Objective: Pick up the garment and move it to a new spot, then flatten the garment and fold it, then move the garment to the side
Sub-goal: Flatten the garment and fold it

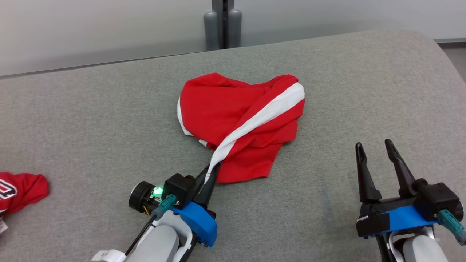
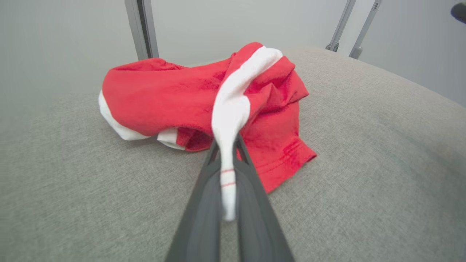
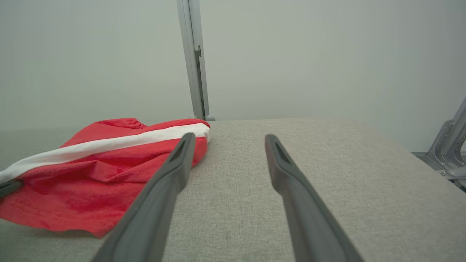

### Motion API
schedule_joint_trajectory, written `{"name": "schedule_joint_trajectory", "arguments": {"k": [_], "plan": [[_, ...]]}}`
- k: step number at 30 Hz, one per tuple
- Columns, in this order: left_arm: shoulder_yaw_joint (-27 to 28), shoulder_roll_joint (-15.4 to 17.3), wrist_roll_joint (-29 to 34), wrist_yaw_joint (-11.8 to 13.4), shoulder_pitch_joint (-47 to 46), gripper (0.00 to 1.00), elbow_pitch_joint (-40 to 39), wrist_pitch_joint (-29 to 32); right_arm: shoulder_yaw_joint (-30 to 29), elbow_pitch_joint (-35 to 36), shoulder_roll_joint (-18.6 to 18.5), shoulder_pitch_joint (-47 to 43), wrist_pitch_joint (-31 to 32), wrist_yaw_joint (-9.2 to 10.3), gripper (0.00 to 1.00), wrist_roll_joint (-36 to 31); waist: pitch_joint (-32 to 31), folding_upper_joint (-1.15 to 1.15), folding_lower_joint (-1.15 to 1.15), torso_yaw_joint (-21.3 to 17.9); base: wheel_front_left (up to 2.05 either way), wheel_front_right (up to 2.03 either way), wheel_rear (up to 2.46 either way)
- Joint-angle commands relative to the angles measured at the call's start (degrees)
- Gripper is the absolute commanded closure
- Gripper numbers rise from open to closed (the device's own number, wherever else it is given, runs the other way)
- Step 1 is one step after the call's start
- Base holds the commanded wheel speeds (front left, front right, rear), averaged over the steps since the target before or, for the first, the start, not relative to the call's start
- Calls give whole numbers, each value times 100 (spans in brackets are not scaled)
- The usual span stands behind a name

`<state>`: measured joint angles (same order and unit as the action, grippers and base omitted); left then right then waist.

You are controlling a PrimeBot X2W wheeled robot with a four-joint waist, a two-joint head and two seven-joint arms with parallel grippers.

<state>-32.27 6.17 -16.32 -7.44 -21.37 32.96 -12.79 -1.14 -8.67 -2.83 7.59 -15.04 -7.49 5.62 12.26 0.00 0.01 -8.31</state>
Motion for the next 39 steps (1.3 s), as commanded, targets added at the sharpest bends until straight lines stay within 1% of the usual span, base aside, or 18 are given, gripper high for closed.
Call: {"name": "schedule_joint_trajectory", "arguments": {"k": [1, 4, 7, 12, 14, 16, 20, 22, 26, 27, 28, 29, 32, 35, 39], "plan": [[33, 47, -26, -1, 28, 100, -42, -59, -44, 6, -10, -11, -22, -1, 0, -11, -3, 0, -1, 39, 0, 0, 0], [57, 125, -21, 24, 241, 100, -217, -159, -123, -33, -9, -64, -22, -1, 0, 8, -45, 0, -1, 173, 0, 0, 0], [171, 225, -84, 119, 504, 100, -536, -214, -151, -74, -11, -82, -22, -1, 0, 35, -116, 0, -1, 325, 0, 0, 0], [435, 507, -160, 328, 1015, 100, -1012, -234, -198, -162, -11, -166, -22, -1, 0, 41, -276, 0, -1, 562, 0, 0, 0], [440, 693, -43, 386, 1127, 100, -1075, -237, -180, -205, -10, -201, -22, -1, 0, 44, -340, 0, -1, 619, 0, 0, 0], [444, 844, 16, 424, 1212, 100, -1088, -238, -162, -234, -11, -219, -22, -1, 0, 34, -396, 0, -1, 648, 0, 0, 0], [535, 1022, -89, 422, 1262, 100, -956, -95, -156, -262, -11, -206, -22, -1, 0, 12, -465, 0, -1, 664, 0, 0, 0], [544, 1032, -165, 387, 1252, 100, -808, -20, -144, -279, -11, -202, -22, -1, 0, -1, -487, 0, -1, 652, 0, 0, 0], [507, 928, -296, 329, 1219, 100, -444, 34, -31, -324, -10, -54, -22, -1, 0, -119, -504, 0, -1, 629, 0, 0, 0], [530, 894, -319, 340, 1191, 81, -389, 3, -26, -343, -12, 11, -22, -1, 0, -139, -500, 0, -1, 635, 0, 0, 0], [563, 861, -328, 380, 1153, 32, -357, -48, -10, -367, -12, 88, -22, -1, 0, -179, -491, 0, -1, 652, 0, 0, 0], [610, 823, -354, 419, 1124, 0, -338, -89, 8, -404, -11, 171, -22, -1, 0, -218, -474, 0, -1, 683, 0, 0, 0], [748, 729, -429, 490, 1052, 0, -374, -186, 134, -639, -7, 546, -21, -1, 0, -397, -417, 0, -1, 814, 0, 0, 0], [899, 652, -450, 545, 998, 0, -560, -231, 301, -1215, -11, 1105, 3, -1, 0, -639, -354, 0, -1, 994, 0, 0, 0], [1062, 536, -368, 590, 1016, 0, -1019, -241, 337, -2113, -8, 2001, 548, -1, 0, -879, -219, 0, -1, 1346, 0, 0, 0]]}}
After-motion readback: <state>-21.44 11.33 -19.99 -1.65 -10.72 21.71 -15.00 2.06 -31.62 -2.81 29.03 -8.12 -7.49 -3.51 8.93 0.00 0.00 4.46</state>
